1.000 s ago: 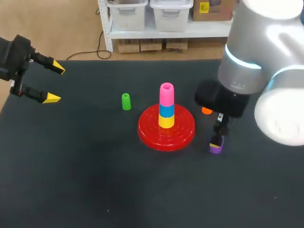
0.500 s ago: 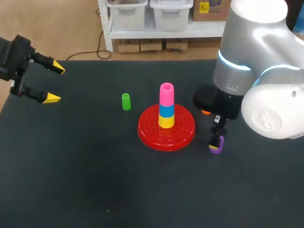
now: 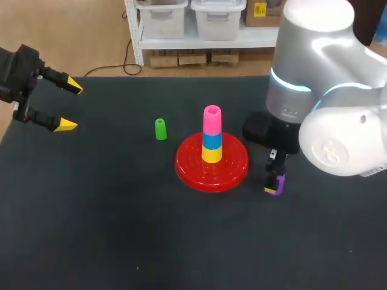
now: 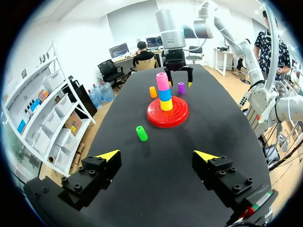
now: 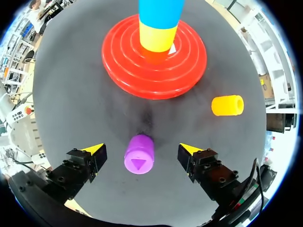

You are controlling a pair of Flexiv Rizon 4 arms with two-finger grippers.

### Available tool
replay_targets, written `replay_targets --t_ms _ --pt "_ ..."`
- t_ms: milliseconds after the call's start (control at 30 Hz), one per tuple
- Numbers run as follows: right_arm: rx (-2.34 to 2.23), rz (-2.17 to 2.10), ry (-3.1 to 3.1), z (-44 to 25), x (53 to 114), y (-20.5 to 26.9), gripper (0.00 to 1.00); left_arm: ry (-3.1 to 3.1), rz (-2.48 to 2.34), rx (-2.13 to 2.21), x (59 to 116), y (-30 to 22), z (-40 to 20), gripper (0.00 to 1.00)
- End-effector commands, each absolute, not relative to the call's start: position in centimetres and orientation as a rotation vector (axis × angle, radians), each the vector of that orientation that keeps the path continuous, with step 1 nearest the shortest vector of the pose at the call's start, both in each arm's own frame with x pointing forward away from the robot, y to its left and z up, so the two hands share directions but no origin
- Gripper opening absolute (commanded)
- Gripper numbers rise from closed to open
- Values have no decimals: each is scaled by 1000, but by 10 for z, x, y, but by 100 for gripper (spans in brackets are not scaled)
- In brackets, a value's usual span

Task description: Pick up and stack the cylinders on the red base in this order: pink,purple,orange,green

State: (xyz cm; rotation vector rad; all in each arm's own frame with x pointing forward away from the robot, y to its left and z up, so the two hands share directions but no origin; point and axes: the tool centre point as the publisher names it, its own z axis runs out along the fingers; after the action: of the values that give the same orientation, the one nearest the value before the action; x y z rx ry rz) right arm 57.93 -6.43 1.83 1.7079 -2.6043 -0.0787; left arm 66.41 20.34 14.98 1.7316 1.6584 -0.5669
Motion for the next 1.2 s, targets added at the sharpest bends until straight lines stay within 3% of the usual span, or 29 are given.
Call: replay_targets --t_ms 33,367,433,500,1200 --pt "1698 -73 -2609 17 579 -67 100 1657 -567 1733 665 203 149 100" --pt "1684 -68 -2605 13 578 -70 100 1657 -567 1733 665 203 149 100" --pt "1682 -72 -2607 12 577 -69 41 1657 -567 1733 665 203 149 100" --pt "1676 -84 -2608 12 576 -69 0 1657 -567 1733 665 203 149 100" --pt "1702 -75 -2600 22 578 -66 0 1657 -567 1733 665 203 149 100"
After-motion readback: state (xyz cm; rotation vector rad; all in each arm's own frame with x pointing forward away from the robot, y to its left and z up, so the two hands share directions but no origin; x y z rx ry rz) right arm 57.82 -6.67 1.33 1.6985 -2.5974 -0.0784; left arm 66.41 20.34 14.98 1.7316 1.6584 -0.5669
